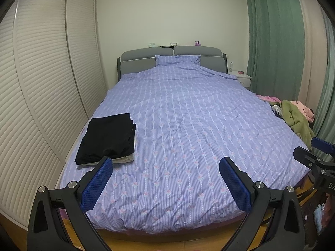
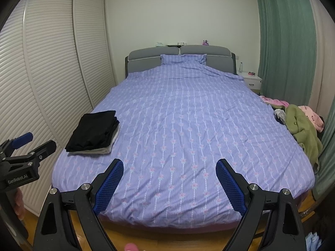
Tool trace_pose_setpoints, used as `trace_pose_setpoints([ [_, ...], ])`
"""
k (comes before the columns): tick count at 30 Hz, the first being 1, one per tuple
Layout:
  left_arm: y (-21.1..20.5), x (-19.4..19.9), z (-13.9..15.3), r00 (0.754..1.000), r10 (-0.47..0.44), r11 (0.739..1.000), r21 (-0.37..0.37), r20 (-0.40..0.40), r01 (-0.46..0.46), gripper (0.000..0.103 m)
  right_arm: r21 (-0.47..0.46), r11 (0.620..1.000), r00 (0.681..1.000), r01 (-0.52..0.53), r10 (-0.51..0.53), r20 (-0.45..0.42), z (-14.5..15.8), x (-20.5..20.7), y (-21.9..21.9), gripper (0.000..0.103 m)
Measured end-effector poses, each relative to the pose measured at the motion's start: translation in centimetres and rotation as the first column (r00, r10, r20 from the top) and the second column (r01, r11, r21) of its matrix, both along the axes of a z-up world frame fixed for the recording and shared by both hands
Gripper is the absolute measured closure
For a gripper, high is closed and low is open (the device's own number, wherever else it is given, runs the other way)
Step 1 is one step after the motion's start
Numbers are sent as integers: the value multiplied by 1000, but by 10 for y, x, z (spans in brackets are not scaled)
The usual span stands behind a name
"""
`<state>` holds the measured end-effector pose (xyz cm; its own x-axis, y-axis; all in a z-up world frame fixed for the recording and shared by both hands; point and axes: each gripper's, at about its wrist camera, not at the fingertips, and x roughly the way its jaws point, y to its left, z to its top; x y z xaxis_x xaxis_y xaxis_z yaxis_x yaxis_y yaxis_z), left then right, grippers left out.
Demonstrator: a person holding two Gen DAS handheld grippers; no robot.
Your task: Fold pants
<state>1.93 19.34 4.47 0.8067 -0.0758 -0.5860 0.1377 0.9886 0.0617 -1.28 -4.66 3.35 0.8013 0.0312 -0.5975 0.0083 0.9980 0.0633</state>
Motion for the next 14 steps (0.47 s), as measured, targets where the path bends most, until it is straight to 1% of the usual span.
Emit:
trace_pose_setpoints([
  [14,2,5,2,1000,2,1000,-3,5,-2,0,1,1000,1000,6,-6,-5,-1,0,-5,12],
])
